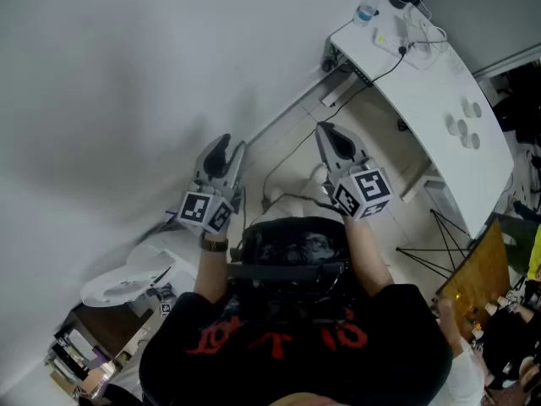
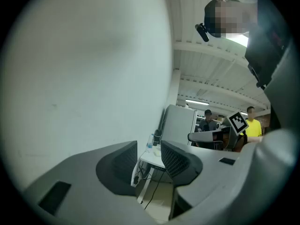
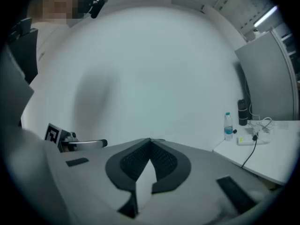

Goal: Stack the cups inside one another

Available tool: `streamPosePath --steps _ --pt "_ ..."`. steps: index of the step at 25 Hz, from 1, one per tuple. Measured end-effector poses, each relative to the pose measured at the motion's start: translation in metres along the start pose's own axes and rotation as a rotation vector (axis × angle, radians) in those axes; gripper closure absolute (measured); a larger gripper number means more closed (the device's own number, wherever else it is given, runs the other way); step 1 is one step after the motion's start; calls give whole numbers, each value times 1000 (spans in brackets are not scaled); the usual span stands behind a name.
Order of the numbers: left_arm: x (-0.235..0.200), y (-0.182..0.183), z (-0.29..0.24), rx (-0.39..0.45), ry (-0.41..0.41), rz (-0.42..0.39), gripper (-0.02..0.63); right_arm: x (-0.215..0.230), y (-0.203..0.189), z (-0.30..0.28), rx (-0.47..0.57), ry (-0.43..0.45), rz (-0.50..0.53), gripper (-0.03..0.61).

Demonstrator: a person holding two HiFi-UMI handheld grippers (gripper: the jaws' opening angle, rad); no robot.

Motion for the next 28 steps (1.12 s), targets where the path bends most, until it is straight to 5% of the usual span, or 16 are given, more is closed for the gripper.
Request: streamPosePath --steps 5,14,21,28 --pt "68 2 -78 -46 -84 -16 451 76 18 49 78 -68 -27 574" --pt "238 20 -223 -69 -399 -136 451 187 51 168 242 -265 -26 574" --pt "362 6 -273 -98 -649 -177 451 223 46 272 345 -489 -47 574" --pt "437 -17 -307 -172 -832 -204 451 241 32 340 398 -705 -89 574"
Point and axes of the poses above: the fingertips, and each gripper's own axes: z backward along the fingers, x to its right, y out of its top, the point moved 7 cm from there along z, backward along the fingers, and after that the axes turned 13 degrees about y, right-handed, at the moved point
